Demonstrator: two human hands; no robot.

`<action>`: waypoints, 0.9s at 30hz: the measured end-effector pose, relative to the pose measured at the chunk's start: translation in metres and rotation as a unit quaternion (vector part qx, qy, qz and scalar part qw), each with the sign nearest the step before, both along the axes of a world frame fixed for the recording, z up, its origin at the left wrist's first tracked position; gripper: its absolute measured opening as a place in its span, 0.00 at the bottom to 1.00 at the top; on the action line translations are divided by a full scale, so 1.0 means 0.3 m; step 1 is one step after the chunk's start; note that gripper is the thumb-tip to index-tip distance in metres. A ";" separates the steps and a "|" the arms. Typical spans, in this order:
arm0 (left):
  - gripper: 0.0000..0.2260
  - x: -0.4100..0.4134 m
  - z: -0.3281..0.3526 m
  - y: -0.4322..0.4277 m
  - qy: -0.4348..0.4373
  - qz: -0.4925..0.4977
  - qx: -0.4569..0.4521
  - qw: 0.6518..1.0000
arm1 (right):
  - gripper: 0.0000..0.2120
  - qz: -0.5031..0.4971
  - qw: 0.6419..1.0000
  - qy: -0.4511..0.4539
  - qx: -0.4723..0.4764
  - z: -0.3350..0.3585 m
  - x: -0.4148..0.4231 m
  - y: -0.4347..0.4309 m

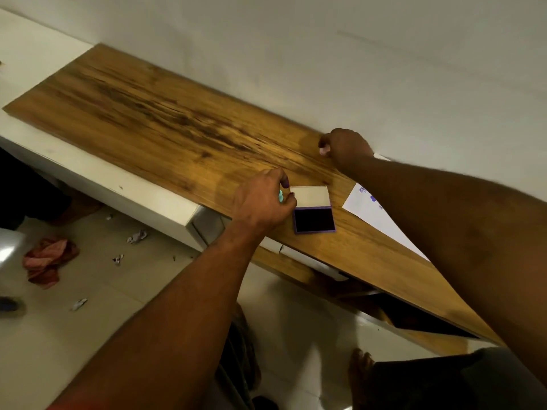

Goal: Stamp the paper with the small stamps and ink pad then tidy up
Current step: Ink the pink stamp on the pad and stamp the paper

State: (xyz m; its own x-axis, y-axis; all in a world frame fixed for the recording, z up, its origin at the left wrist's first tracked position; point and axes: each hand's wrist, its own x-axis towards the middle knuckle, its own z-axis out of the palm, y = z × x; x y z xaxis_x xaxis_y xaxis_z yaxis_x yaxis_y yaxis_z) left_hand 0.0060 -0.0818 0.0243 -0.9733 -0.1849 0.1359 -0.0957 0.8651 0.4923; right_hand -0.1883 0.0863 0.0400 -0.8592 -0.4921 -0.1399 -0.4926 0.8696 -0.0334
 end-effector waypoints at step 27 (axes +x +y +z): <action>0.23 0.129 -0.022 0.239 -0.075 -0.144 0.097 0.982 | 0.15 -0.059 0.969 -0.022 -0.238 0.014 0.649 0.352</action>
State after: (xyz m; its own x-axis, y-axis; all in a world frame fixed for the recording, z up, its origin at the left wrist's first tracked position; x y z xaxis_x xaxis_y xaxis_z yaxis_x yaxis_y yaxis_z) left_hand 0.0446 -0.0100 0.0178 -0.9954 0.0928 -0.0234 0.0555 0.7587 0.6491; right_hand 0.0065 0.1918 0.0441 -0.9115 -0.4094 0.0403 -0.3801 0.8007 -0.4631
